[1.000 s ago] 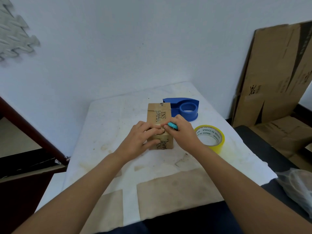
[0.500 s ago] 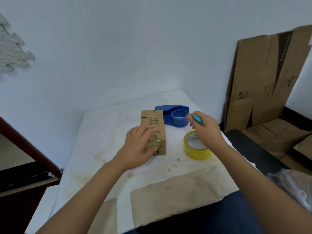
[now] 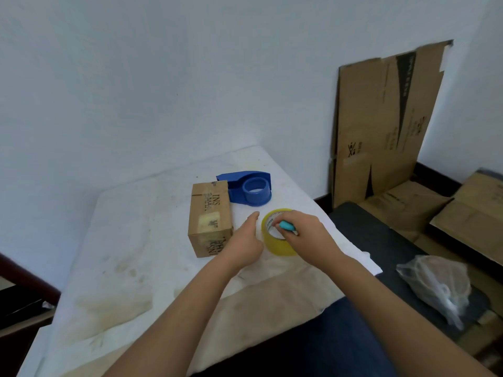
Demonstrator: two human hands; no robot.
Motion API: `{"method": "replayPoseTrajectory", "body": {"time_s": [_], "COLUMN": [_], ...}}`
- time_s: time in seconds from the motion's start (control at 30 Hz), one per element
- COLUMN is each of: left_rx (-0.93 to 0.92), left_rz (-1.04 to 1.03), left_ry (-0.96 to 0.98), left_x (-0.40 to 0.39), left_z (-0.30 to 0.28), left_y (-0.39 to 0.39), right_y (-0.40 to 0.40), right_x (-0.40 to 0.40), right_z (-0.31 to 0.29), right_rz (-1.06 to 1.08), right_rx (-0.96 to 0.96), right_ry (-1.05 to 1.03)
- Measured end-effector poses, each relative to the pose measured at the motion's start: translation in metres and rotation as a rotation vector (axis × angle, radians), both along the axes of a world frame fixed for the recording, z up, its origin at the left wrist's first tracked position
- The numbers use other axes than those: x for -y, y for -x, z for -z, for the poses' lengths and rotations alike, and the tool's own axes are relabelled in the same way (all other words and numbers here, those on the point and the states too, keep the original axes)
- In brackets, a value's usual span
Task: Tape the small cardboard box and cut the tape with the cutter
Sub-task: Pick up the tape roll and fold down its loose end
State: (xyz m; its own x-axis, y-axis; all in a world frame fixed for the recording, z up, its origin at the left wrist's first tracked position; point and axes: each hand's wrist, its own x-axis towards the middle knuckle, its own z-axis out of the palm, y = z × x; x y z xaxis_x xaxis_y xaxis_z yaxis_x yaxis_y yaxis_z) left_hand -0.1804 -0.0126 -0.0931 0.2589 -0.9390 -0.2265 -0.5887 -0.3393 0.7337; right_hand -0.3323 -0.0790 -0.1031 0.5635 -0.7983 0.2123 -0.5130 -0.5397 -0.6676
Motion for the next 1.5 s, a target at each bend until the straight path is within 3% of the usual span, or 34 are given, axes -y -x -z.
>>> {"method": "replayPoseTrajectory", "body": {"time_s": [0.47, 0.63, 0.83, 1.07, 1.23, 1.5], "left_rx": [-0.018, 0.003, 0.347, 0.559, 0.45, 0.061], "left_rz": [-0.189, -0.144, 0.079, 0.196, 0.16, 0.003], "left_ry": [0.165, 0.26, 0.45, 0.299, 0.257, 0.265], "left_x": [0.009, 0.001, -0.007, -0.027, -0.035, -0.049], "left_z": [0.015, 0.002, -0.046, -0.086, -0.081, -0.055], "left_y": [-0.014, -0.012, -0.002, -0.006, -0.007, -0.012], "right_y": [-0.002, 0.002, -0.004, -0.011, -0.012, -0.014], "right_x": [-0.009, -0.013, -0.016, -0.031, -0.044, -0.054], "right_z": [0.002, -0.006, -0.024, -0.03, -0.024, -0.013], "right_rz": [0.002, 0.031, 0.092, -0.01, -0.046, 0.078], "right_rx": [0.029, 0.151, 0.366, 0.479, 0.455, 0.385], "right_ry": [-0.042, -0.038, -0.138, -0.281, -0.305, -0.258]}}
